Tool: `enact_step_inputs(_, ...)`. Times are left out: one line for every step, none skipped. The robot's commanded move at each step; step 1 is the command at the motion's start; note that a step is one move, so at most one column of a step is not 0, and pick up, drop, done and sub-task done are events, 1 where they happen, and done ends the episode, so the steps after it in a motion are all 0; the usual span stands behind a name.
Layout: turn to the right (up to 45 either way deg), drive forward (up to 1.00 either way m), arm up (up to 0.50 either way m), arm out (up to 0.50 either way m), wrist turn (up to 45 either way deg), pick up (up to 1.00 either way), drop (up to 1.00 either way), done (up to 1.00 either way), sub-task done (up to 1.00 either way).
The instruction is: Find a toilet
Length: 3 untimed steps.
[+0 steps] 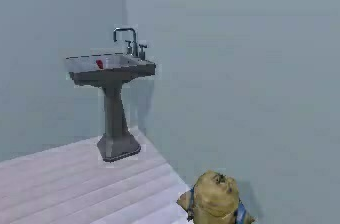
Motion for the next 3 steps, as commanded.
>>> enact_step_inputs(-45.0,0.00,0.00,0.00,0.0,0.00,0.00,0.00,0.00)
enact_step_inputs(-45.0,0.00,0.00,0.00,0.0,0.00,0.00,0.00,0.00)
enact_step_inputs(-12.0,0.00,0.00,0.00,0.0,0.00,0.00,0.00,0.00)
